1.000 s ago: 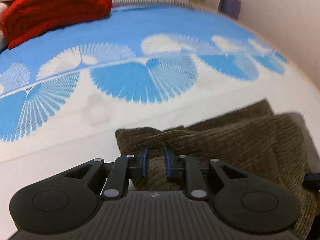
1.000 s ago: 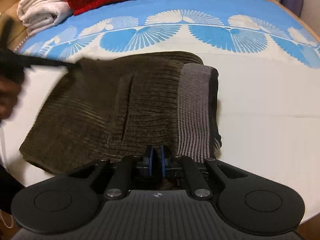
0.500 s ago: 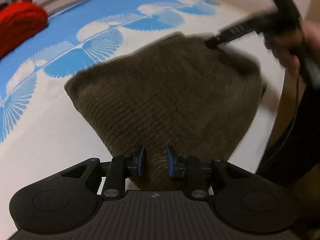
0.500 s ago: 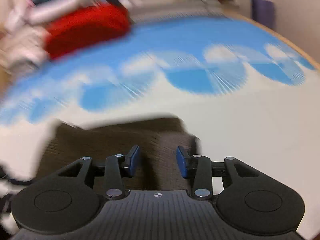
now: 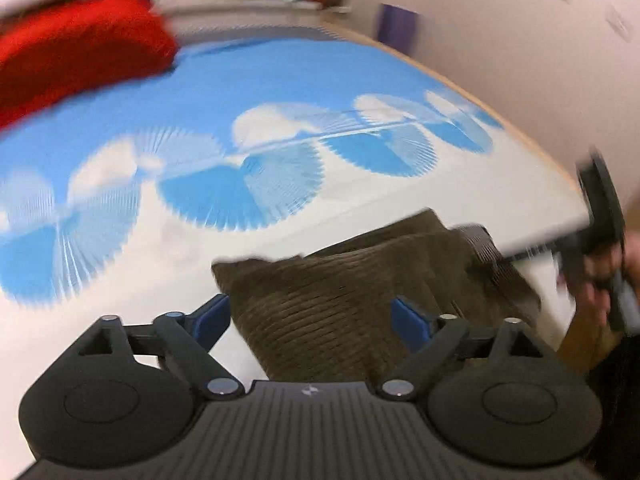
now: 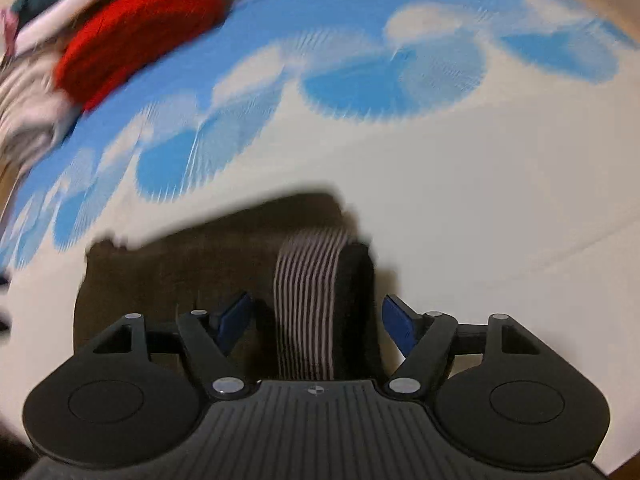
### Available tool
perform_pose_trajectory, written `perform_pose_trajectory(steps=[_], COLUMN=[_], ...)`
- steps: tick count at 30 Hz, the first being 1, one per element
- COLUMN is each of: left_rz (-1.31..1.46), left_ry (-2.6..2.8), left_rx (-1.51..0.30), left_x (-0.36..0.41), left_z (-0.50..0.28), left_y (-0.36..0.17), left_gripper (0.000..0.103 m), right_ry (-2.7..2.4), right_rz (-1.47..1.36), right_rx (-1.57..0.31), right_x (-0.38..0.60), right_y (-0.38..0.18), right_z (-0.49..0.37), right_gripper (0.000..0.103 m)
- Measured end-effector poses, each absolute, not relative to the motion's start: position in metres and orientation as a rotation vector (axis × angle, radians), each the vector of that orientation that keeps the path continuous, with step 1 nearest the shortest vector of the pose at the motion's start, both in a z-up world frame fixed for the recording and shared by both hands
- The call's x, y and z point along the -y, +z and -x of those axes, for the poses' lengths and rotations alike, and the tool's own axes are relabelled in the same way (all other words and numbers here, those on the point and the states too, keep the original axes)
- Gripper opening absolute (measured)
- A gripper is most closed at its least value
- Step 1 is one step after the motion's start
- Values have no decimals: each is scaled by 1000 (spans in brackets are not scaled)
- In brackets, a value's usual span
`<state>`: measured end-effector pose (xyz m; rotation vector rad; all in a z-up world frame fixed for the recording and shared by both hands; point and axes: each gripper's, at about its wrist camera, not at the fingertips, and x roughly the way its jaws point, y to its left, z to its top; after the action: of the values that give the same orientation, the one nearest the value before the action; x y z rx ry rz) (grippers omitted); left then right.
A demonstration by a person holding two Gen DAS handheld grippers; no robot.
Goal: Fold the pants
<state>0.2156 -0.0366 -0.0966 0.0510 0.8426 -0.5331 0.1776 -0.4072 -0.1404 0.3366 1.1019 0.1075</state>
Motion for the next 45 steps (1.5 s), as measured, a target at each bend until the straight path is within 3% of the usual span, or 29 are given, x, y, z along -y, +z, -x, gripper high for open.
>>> perform_pose_trajectory(steps=[4,14,19,21,28,30,45], left_rz=[49,287,260,244,213,192,125], left_ry=[-443,-445,-490,-487,-496,-517,-385], left_rx=[-1095,-1287,-1247,-1230,-1170,-1125,-792], left_x=[33,37,49,52,45,43,-22], left_z=[-244,-280,-280,-279,-271,-267,-288], left_y=[-144,-196,-200,-199,-181,-169,-90], left_gripper=[92,93,94,91,51,46,42], right_ry=[171,295,308,309,329,335,392], right_rz=[-380,-423,-385,-365,-320,-321,-412], right_rx=[-1184,-1191,-1168,-1149,-1078,-1059,-813], right_x=[415,418,412,410,405,404,343], right_y=[-170,-188,-187,-185,-171,-166,-112], right_z=[-178,-197,-201,-199,-191,-191,-247], right_gripper=[87,97,89,81,56,53,48])
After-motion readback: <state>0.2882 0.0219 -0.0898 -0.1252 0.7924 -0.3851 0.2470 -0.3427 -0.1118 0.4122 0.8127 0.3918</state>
